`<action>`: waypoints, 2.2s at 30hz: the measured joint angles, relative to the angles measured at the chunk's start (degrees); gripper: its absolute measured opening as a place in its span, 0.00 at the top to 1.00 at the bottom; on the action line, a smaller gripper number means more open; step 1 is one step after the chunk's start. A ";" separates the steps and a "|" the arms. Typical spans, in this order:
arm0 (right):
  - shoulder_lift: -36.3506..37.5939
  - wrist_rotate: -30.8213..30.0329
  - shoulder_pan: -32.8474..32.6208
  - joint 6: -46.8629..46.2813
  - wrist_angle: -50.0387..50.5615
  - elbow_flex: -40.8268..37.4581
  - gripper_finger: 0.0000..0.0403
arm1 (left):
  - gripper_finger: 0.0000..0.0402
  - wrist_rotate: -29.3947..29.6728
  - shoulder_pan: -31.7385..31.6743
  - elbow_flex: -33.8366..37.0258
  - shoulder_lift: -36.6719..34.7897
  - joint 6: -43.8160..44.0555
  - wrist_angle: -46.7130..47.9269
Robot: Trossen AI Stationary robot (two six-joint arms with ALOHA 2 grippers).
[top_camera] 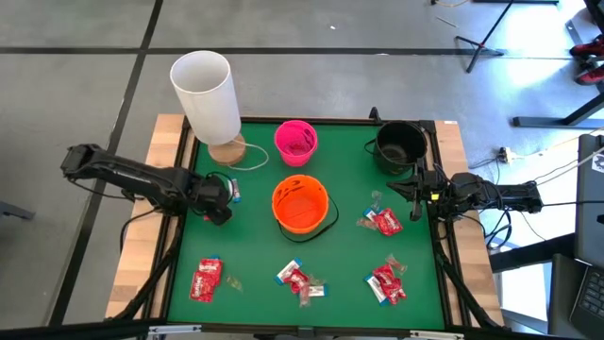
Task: Sort candy
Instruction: Put the green candy into the pink bucket
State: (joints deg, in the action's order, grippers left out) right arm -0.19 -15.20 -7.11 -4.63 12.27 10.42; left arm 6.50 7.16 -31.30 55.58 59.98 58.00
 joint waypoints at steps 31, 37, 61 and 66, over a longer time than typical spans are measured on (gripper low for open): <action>0.00 -0.01 0.00 -0.02 0.35 0.01 1.00 | 0.61 4.74 -1.90 -3.72 7.64 5.77 3.02; 0.00 -0.01 -0.01 0.00 0.35 -0.01 1.00 | 0.61 6.87 -1.90 -3.72 7.77 9.03 2.73; 0.00 0.02 -0.01 -0.02 0.37 0.00 1.00 | 0.78 5.80 -1.90 4.17 10.41 8.05 -6.24; 0.00 -0.01 0.02 0.01 0.37 0.02 1.00 | 0.97 6.40 -1.90 2.03 10.41 5.25 -7.15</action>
State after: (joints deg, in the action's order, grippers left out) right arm -0.19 -15.20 -7.09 -4.62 12.64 10.44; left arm 12.90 5.26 -29.28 66.00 65.23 50.85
